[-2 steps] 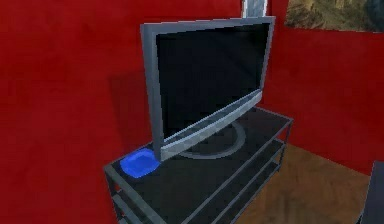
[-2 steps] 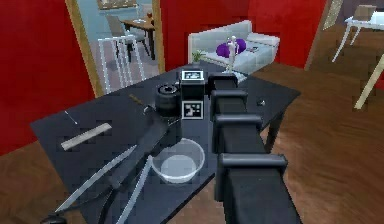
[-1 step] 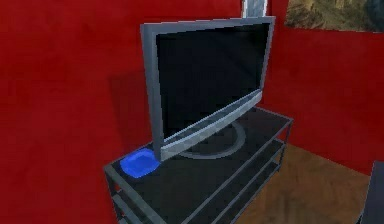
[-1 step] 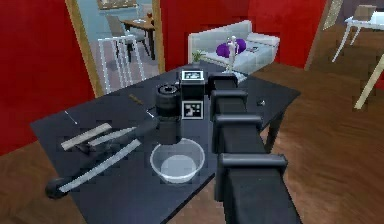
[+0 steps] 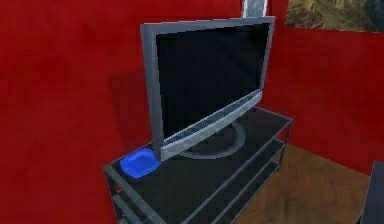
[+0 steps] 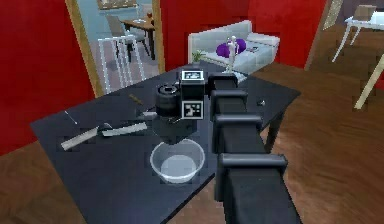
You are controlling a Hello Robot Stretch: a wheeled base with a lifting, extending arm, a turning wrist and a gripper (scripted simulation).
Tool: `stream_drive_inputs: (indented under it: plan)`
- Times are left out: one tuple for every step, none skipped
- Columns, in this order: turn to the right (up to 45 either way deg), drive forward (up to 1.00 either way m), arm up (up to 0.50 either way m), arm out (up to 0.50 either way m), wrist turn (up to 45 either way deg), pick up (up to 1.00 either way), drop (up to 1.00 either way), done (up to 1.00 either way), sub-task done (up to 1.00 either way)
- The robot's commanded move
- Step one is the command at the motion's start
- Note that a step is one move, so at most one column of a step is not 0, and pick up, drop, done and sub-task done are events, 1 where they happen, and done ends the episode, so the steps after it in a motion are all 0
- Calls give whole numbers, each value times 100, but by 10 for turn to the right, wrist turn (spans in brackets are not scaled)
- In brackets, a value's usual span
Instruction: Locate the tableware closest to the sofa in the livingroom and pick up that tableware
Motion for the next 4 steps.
stream_drive_inputs:
  plan:
    - [0, 0, 0, 0, 330, 0, 0, 0, 0]
    - [0, 0, -26, 0, 0, 0, 0, 0, 0]
    - [0, 0, 0, 0, 0, 100, 0, 0, 0]
    - [0, 0, 10, 0, 0, 0, 0, 0, 0]
